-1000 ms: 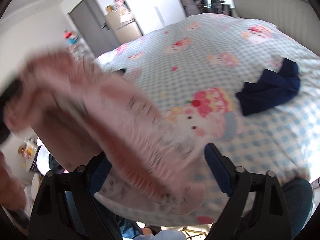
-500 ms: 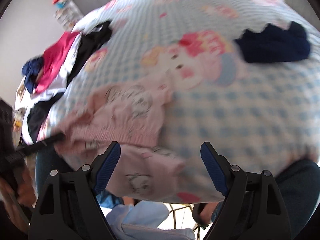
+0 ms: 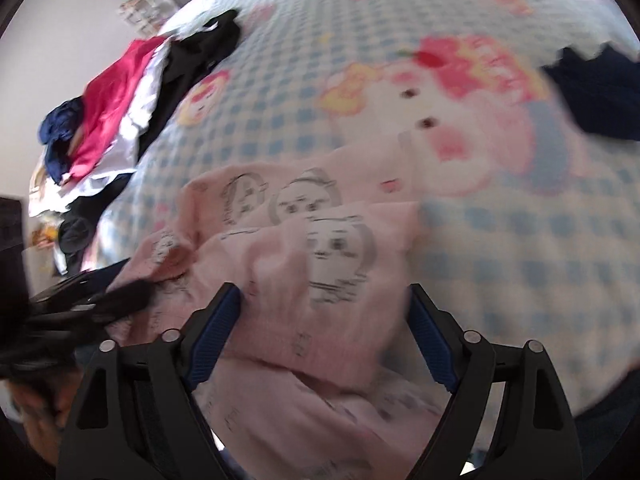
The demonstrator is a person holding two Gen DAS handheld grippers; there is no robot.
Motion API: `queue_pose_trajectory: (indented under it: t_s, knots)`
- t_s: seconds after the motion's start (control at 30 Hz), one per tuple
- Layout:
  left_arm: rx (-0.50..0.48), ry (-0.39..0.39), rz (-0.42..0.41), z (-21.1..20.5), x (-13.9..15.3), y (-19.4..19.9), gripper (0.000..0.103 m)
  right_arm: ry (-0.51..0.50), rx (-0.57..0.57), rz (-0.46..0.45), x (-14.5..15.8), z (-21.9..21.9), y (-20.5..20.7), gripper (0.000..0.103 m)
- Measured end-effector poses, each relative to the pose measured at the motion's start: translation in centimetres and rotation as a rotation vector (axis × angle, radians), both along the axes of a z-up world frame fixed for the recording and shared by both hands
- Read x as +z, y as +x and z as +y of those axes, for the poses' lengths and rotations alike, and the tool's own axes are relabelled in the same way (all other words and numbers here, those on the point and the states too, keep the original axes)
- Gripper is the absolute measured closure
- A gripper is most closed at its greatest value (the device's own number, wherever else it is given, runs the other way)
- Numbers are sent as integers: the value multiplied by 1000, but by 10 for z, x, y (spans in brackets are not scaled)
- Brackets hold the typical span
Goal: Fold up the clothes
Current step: 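Lift the pink pants with both tools and lay them flat on the duvet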
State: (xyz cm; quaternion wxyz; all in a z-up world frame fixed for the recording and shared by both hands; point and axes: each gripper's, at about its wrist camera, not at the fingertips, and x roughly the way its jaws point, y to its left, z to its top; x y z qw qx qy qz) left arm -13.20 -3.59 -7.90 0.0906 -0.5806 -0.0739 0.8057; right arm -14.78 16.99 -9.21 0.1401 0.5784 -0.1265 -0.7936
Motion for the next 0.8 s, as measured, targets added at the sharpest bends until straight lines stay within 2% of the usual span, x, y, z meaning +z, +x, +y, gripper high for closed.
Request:
queue_pose_trajectory:
  t_s: [0.03,0.1,0.13,0.17,0.23,0.3,0.37,0.43,0.5,0.57,0.63,0.67,0.73,0.77,0.8]
  knots:
    - [4,14,-8,-1,-3,-2,49,-11,11,-17,-5,-3,-2,45]
    - [8,30,-9,-3,-4,-3,49,-3,9,-11,-5,-7,1,53]
    - [6,32,-9,-2,-5,-4,54,-3,15,8,-2,-8,4,64]
    - [-3,27,-10,-1,-6,-5,65,-1,25,27,1,-9,6,66]
    - [-22,25,3,1,1,-10,73,18,40,58,8,-10,7,78]
    - [-46,50,49,4,26,-21,75,35,43,91,19,-8,4,81]
    - [-45,81,141,3,66,-37,76,51,30,135,39,-2,-7,82]
    - [-36,130,253,0,119,-49,76,58,5,215,76,9,-21,84]
    - [-34,219,394,-8,189,-51,76,65,-20,296,114,19,-36,86]
    - [-55,287,567,-13,261,-39,77,30,-65,431,181,32,-44,87]
    - [-66,315,737,-14,316,-17,76,22,-70,612,251,37,-33,87]
    - [-61,326,793,-17,333,-6,76,28,-69,707,286,39,-24,87]
    - [-27,343,841,-25,348,11,76,45,-67,842,329,39,-1,87]
    - [-3,339,829,-28,342,14,74,46,-71,880,339,41,9,87]
    - [26,316,798,-30,327,16,73,41,-79,883,338,43,15,87]
